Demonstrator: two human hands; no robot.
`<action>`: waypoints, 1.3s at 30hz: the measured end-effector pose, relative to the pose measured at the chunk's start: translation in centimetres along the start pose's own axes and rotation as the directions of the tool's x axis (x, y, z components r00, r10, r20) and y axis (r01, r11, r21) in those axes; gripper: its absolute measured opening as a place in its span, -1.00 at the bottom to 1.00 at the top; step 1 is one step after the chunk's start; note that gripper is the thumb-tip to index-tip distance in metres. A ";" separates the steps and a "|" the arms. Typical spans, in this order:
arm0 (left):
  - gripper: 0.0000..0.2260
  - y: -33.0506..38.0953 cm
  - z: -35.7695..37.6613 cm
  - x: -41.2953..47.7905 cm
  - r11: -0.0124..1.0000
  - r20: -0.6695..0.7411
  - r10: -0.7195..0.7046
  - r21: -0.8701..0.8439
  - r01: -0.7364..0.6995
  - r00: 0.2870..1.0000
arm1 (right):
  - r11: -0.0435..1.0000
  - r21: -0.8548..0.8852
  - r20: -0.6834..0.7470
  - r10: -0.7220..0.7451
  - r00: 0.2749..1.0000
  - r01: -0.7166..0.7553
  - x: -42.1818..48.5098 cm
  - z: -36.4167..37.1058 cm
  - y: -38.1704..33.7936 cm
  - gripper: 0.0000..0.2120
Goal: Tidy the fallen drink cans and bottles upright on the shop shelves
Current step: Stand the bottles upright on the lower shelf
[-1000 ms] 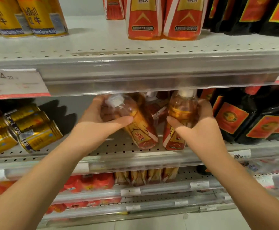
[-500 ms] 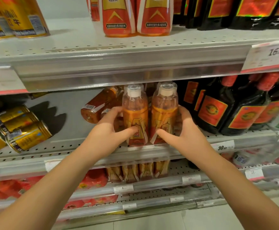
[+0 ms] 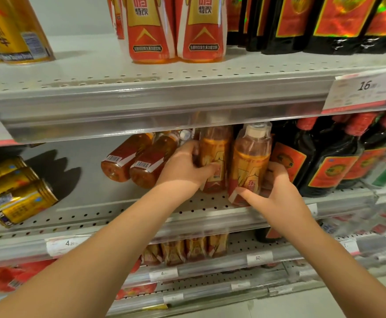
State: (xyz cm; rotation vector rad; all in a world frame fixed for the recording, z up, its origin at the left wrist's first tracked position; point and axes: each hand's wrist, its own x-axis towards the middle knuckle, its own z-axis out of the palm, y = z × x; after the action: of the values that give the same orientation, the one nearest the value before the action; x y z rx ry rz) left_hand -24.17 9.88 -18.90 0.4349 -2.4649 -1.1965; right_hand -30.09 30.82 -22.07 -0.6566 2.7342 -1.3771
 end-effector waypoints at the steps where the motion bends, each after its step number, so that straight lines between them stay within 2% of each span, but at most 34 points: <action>1: -0.61 0.2 0.4 0.6 1.000 0.001 -0.002 -0.022 0.002 1.000 | 1.000 -0.009 -0.006 0.007 1.000 -0.007 0.1 -0.3 0.1 -0.37; 3: -0.56 0.5 1.1 1.7 1.000 0.024 0.002 -0.029 -0.001 1.000 | 1.000 -0.016 0.011 0.006 1.000 -0.006 0.2 -0.8 0.4 -0.35; 8: -0.62 1.0 1.9 3.4 0.995 0.138 0.050 -0.096 -0.037 0.989 | 1.000 0.007 0.094 -0.016 0.995 0.015 0.3 -1.2 0.8 -0.36; 11: -0.63 1.1 2.3 4.4 0.985 0.202 0.071 -0.171 -0.036 0.977 | 0.999 0.012 0.074 -0.053 0.996 0.052 0.7 -0.9 1.0 -0.43; 13: -0.61 0.9 2.2 4.6 0.967 0.262 0.064 -0.253 0.005 0.963 | 0.999 -0.003 0.058 -0.037 0.998 0.038 0.9 -0.6 1.0 -0.40; 15: -0.55 0.5 1.6 4.5 0.966 0.288 0.067 -0.258 0.010 0.955 | 0.999 -0.027 0.047 -0.018 0.999 0.019 1.1 -0.4 0.6 -0.39; 17: -0.57 0.0 0.6 4.1 0.979 0.242 0.058 -0.202 -0.008 0.969 | 0.998 -0.068 0.051 -0.012 0.999 0.015 1.0 -0.4 0.2 -0.36; 19: -0.66 -0.8 -0.8 3.6 0.993 0.126 0.040 -0.115 -0.025 0.991 | 0.997 -0.078 0.010 -0.027 1.000 0.028 0.2 -0.8 -0.1 -0.37; 23: -0.92 -2.8 -4.8 2.2 0.990 -0.051 0.025 0.139 -0.018 0.998 | 0.992 -0.011 -0.201 -0.126 0.971 0.126 -3.7 -1.2 -1.7 -0.66; 24: -0.89 -3.4 -5.8 2.0 0.979 -0.079 0.007 0.203 0.009 0.997 | 0.987 0.007 -0.203 -0.156 0.967 0.161 -4.6 -0.9 -2.5 -0.77; 27: -0.70 -4.9 -8.3 2.0 0.931 -0.168 -0.087 0.337 0.140 0.982 | 0.970 0.018 -0.082 -0.238 0.968 0.241 -6.1 1.3 -5.6 -0.86; 30: -0.68 -6.5 -9.7 2.1 0.902 -0.172 -0.121 0.392 0.181 0.978 | 0.971 0.060 0.055 -0.236 0.970 0.232 -5.9 4.6 -8.0 -0.87; 33: -0.66 -8.0 -10.8 2.5 0.888 -0.126 -0.138 0.423 0.180 0.982 | 0.991 0.076 0.136 -0.123 0.983 0.113 -4.5 8.0 -9.3 -0.84; 36: -0.66 -9.1 -12.2 2.4 0.876 -0.112 -0.096 0.463 0.138 0.989 | 0.993 0.116 0.176 -0.030 0.984 0.010 -3.0 11.0 -10.4 -0.75; 39: -0.68 -9.7 -13.6 2.0 0.865 -0.056 -0.074 0.494 0.092 0.996 | 0.994 0.083 0.181 0.051 0.982 -0.067 -1.8 13.8 -11.8 -0.79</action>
State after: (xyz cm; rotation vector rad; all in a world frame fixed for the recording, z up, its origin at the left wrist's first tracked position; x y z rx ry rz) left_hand -18.74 -6.01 -18.41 0.6978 -2.7320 -0.5522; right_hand -21.54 14.69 -21.77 -0.6534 2.5172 -1.3470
